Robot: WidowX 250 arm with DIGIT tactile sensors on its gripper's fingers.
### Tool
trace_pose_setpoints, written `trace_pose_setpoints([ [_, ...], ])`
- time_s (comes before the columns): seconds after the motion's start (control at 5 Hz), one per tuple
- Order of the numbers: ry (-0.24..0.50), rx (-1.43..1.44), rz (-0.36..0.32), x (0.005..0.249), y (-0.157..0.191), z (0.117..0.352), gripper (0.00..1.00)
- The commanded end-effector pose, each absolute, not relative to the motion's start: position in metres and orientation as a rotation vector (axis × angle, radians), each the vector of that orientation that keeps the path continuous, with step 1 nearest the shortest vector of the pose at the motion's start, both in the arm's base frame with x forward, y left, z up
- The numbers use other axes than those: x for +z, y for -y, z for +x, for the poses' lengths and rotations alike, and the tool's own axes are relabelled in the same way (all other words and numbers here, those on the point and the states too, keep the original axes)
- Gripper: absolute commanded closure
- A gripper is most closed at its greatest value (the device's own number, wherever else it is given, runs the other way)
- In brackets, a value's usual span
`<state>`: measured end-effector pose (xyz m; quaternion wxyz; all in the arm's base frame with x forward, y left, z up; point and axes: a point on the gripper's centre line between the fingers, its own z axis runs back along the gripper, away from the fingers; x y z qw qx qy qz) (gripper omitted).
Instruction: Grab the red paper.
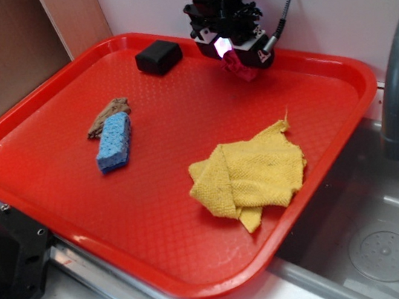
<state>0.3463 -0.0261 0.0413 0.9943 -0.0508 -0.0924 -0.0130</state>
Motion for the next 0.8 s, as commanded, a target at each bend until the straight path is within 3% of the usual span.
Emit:
trace_pose_setpoints([
  [0.0, 0.191, 0.008, 0.006, 0.155, 0.018, 0.283, 1.0],
  [0.2, 0.075, 0.11, 0.056, 0.205, 0.005, 0.241, 1.0],
  [0.4, 0.083, 0.177, 0.096, 0.242, -0.002, 0.205, 1.0],
  [0.6, 0.104, 0.152, 0.078, 0.241, -0.005, 0.2, 1.0],
])
